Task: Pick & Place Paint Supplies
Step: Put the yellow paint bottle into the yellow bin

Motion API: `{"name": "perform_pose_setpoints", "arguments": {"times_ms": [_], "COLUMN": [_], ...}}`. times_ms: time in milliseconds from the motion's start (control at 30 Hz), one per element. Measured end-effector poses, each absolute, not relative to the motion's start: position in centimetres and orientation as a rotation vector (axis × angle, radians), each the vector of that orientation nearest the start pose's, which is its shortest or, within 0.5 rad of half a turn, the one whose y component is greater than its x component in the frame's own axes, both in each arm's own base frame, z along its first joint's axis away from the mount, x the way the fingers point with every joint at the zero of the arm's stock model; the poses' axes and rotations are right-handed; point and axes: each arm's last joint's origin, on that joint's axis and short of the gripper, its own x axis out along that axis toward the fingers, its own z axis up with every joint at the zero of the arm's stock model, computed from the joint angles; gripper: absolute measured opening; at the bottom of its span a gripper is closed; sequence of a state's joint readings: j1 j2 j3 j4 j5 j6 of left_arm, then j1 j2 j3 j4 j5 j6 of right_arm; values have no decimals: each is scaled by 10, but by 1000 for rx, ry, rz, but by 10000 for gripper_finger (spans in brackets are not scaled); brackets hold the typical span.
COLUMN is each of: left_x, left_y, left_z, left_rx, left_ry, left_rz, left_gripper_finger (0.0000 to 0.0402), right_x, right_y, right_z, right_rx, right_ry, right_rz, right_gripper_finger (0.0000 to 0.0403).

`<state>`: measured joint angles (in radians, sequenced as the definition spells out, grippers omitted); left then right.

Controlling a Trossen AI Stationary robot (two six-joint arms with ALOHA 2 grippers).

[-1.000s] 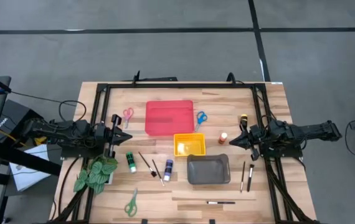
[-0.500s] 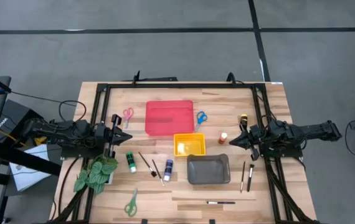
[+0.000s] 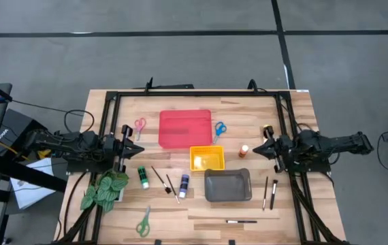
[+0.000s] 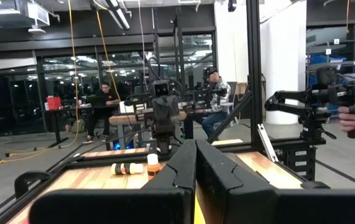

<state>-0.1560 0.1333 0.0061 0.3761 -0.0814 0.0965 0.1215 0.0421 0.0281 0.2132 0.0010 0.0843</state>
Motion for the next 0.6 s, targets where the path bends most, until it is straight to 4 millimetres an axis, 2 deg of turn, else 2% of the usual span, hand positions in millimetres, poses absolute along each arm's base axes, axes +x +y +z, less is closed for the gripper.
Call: {"name": "perform_pose_setpoints", "arguments": {"times_ms": [167, 467, 600], "left_x": [101, 100, 97], "left_y": [-14, -13, -11], "left_z": [192, 198, 204], "left_rx": [65, 82, 94], "left_ry": [-266, -326, -388], "left_rz": [-62, -55, 16], "left_gripper_finger": [1, 1, 1], "right_x": [90, 86, 83], "right_y": [11, 10, 10], "right_z": [209, 219, 225], "right_rx": [110, 109, 99], "right_ry": [-391, -508, -539], "right_rz": [138, 131, 130], "right_gripper_finger": [0, 0, 0]}}
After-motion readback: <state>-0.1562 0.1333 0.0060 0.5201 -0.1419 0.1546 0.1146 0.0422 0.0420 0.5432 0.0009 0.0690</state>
